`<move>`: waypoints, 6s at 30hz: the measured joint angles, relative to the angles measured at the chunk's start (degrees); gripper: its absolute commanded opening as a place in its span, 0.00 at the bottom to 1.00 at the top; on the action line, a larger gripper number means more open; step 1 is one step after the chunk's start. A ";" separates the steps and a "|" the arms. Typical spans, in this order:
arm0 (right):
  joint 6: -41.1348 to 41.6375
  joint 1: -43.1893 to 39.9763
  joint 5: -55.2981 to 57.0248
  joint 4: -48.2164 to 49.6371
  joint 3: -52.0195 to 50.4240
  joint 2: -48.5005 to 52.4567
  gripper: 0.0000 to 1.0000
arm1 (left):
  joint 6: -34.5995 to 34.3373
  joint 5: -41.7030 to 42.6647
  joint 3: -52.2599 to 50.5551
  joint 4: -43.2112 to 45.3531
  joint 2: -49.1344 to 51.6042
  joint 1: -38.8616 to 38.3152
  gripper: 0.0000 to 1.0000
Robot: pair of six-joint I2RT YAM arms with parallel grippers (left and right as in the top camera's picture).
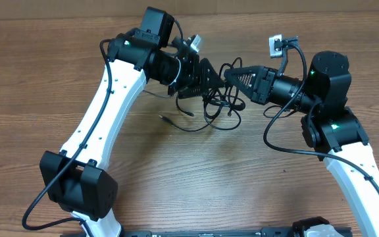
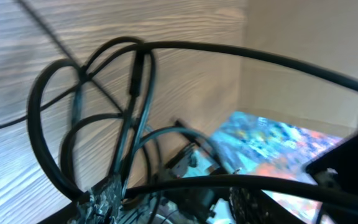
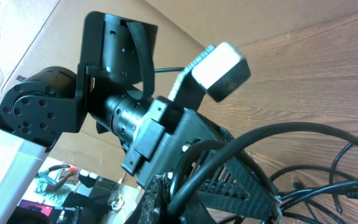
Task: Untangle cables
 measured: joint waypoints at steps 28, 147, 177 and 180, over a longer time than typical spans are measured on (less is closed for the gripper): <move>-0.02 0.00 -0.13 -0.04 0.00 0.00 0.04 | 5.27 -8.26 0.00 -12.26 0.00 -0.76 0.81; -21.24 -1.81 50.97 -42.03 0.57 -0.28 0.89 | 16.61 -31.08 0.00 -13.03 4.02 -3.34 0.64; -20.41 -1.81 52.59 -42.66 0.57 -0.28 0.90 | -21.99 -29.97 -4.24 -6.67 16.15 -13.27 0.60; -20.44 -1.81 52.59 -42.69 0.57 -0.28 0.90 | -22.69 -30.75 -7.17 -3.76 16.33 -13.27 0.54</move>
